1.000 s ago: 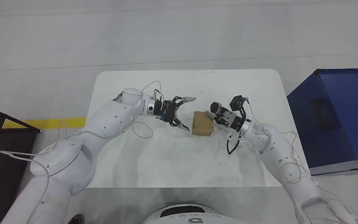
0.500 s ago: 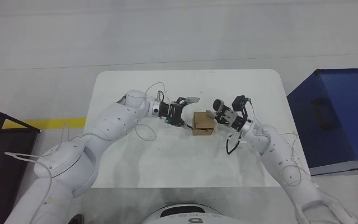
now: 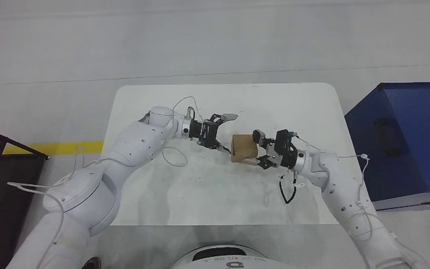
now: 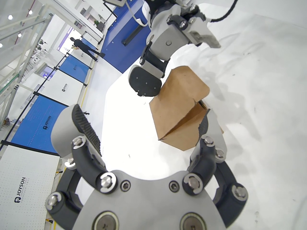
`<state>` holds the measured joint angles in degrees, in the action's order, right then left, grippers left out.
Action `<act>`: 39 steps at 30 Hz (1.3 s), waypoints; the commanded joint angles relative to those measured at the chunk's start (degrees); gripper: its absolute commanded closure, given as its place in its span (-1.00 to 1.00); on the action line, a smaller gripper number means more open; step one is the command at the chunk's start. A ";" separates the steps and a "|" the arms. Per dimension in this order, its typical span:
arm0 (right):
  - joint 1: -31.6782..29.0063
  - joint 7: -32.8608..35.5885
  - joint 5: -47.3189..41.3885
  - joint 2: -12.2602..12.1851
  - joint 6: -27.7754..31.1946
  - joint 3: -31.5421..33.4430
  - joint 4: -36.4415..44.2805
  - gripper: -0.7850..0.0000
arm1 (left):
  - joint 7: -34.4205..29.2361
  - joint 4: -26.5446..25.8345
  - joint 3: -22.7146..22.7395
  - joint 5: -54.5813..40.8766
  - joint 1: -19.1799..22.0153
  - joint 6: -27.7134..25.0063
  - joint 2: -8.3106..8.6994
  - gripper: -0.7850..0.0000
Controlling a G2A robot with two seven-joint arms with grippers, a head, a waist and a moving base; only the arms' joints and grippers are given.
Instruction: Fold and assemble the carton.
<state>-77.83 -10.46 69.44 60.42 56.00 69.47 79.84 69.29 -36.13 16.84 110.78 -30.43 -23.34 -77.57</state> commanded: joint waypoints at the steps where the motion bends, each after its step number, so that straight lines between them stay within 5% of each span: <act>1: -0.05 -0.48 1.97 -0.01 -1.98 0.09 0.35 -0.80 | 0.23 0.30 0.05 0.19 -0.01 0.11 -0.14 -1.00; 4: -0.26 -1.01 7.86 -0.13 -7.86 0.54 2.40 -0.78 | 0.65 0.80 0.15 0.47 -0.03 0.34 -0.34 -1.00; 10: -1.97 -7.18 14.30 -0.59 -10.51 1.11 4.78 -0.65 | 1.62 1.69 0.35 1.26 0.03 0.88 -0.59 -1.00; 23: -1.03 -5.75 11.08 -0.88 -7.44 1.53 3.91 -0.65 | 3.54 2.86 1.36 1.51 -0.35 2.12 -0.79 -1.00; 31: 0.80 -3.59 8.02 -0.69 -5.44 0.58 2.74 -0.32 | 4.11 3.03 1.82 2.07 -0.50 2.33 -0.79 -1.00; 39: 1.30 -1.59 5.56 -0.79 -3.74 0.58 2.89 -0.42 | 4.84 3.21 2.32 2.59 -0.51 2.67 -0.73 -1.00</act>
<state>-76.54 -12.36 75.09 59.64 52.48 70.01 82.67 74.05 -32.92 19.11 113.33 -30.94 -20.73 -78.30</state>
